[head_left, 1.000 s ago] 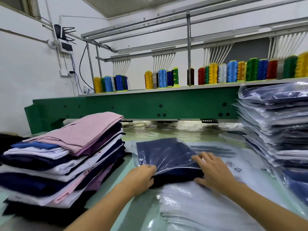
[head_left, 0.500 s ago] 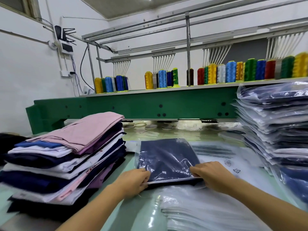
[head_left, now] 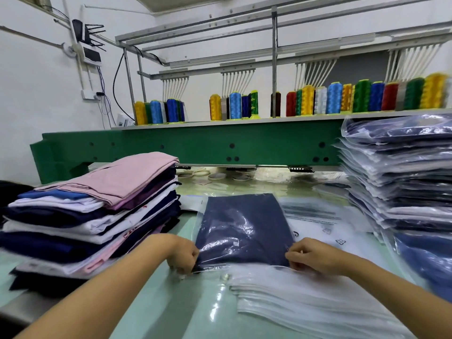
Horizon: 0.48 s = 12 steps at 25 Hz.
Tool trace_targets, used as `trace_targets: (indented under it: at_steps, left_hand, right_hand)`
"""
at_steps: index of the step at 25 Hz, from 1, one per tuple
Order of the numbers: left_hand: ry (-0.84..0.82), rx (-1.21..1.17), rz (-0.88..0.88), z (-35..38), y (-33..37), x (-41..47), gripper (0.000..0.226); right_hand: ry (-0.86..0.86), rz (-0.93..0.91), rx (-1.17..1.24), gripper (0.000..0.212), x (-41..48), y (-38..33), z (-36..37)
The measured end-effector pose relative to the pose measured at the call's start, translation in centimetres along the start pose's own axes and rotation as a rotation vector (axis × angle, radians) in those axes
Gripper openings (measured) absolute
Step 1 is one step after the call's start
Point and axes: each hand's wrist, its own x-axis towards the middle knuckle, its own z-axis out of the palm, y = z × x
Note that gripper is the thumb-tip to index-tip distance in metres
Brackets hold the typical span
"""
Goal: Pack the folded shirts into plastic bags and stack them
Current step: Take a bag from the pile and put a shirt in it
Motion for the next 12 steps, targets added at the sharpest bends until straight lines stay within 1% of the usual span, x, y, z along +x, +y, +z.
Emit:
trace_targets:
  at_steps: [2,3,4,5,7,9,11,12]
  left_hand:
    - [0.082,0.067,-0.04,-0.1,0.4,0.3,0.021]
    - [0.135,0.094,-0.072,-0.1,0.5,0.6,0.025]
    - [0.216,0.129,-0.095,-0.1,0.6,1.0,0.024]
    - [0.302,0.152,-0.128,-0.4,0.8,1.5,0.022]
    - [0.45,0.132,-0.174,-1.2,1.0,2.9,0.025]
    - [0.544,0.076,-0.158,-2.4,1.3,4.8,0.028]
    - [0.609,0.031,-0.121,-3.7,2.1,6.9,0.028]
    - [0.633,0.007,-0.109,-4.3,2.5,8.1,0.031]
  right_hand:
    - [0.01,0.039,-0.012,0.028,0.6,0.1,0.3]
    - [0.014,0.049,-0.018,0.024,1.2,0.1,0.4]
    - [0.042,0.056,-0.008,0.02,2.1,0.0,0.3]
    - [0.107,0.06,0.022,0.016,3.1,-0.1,0.0]
    - [0.31,0.073,0.032,0.014,5.6,-0.2,-0.4]
    - [0.469,0.084,-0.051,0.009,8.2,-0.5,-0.8]
    - [0.523,0.086,-0.127,0.005,10.9,-0.8,-1.0]
    - [0.529,0.093,-0.168,0.009,12.5,-0.9,-1.1]
